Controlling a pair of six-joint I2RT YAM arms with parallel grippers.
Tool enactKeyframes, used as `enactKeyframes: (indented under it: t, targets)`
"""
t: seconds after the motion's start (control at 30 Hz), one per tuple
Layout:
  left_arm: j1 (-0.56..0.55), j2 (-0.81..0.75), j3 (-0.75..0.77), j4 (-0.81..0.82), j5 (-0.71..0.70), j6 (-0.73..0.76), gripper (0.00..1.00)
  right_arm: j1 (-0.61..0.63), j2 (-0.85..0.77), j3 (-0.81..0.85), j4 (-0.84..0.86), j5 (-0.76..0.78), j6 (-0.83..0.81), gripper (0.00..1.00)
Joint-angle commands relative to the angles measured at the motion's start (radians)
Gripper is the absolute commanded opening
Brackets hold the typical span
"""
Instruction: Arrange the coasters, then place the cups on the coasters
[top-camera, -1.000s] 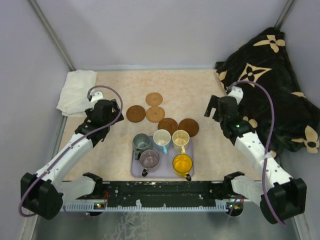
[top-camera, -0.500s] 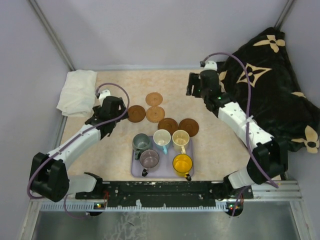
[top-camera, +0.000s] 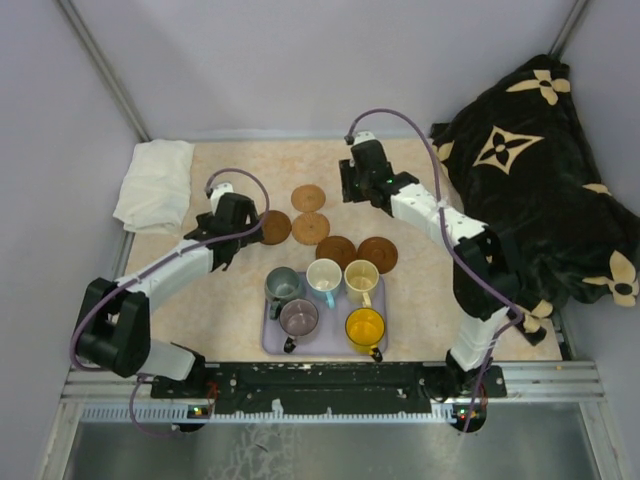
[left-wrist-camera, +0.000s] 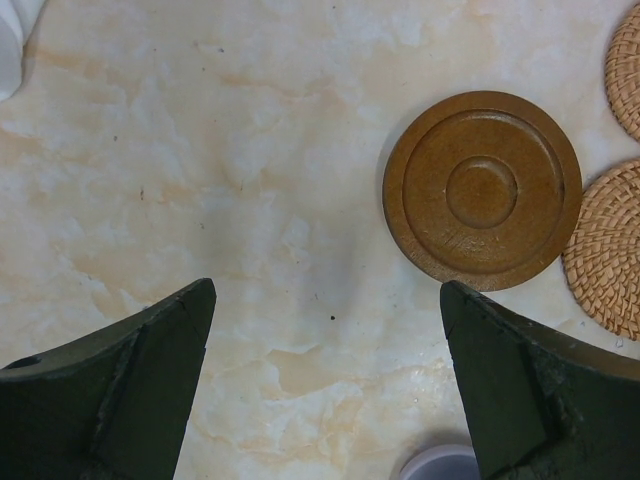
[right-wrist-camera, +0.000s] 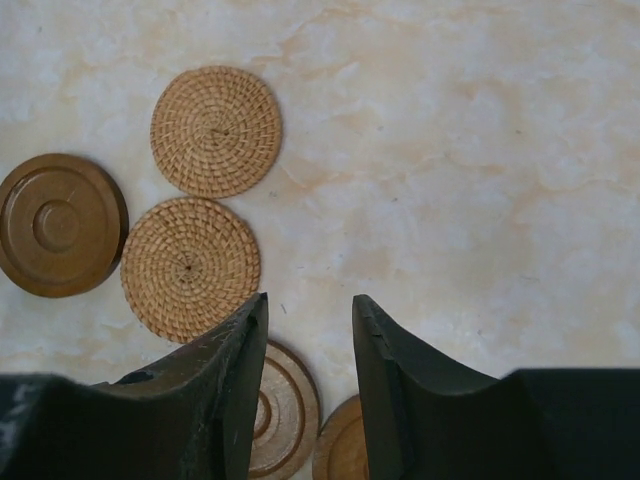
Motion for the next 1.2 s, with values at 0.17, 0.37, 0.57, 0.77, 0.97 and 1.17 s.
enactKeyframes:
  t: [0.17,0.37,0.57,0.77,0.97,1.17]
  targets:
    - [0.0,0.03,0.006,0.036,0.016,-0.029,0.99,0.088,0.198,0.237,-0.055,-0.044,-0.068,0.39]
    - [0.0,0.022,-0.001,0.016,0.003,-0.049,0.99,0.103,0.366,0.43,-0.124,-0.077,-0.083,0.41]
    - [0.006,-0.001,-0.025,0.024,-0.007,-0.066,0.99,0.103,0.548,0.625,-0.208,-0.113,-0.095,0.4]
    - [0.009,0.004,-0.023,0.033,0.003,-0.067,0.99,0.105,0.622,0.694,-0.209,-0.119,-0.093,0.4]
    - [0.011,0.019,-0.025,0.033,0.012,-0.07,0.99,0.106,0.66,0.731,-0.217,-0.104,-0.099,0.42]
    - [0.014,0.018,-0.026,0.038,0.016,-0.068,0.99,0.106,0.712,0.764,-0.266,-0.049,-0.123,0.44]
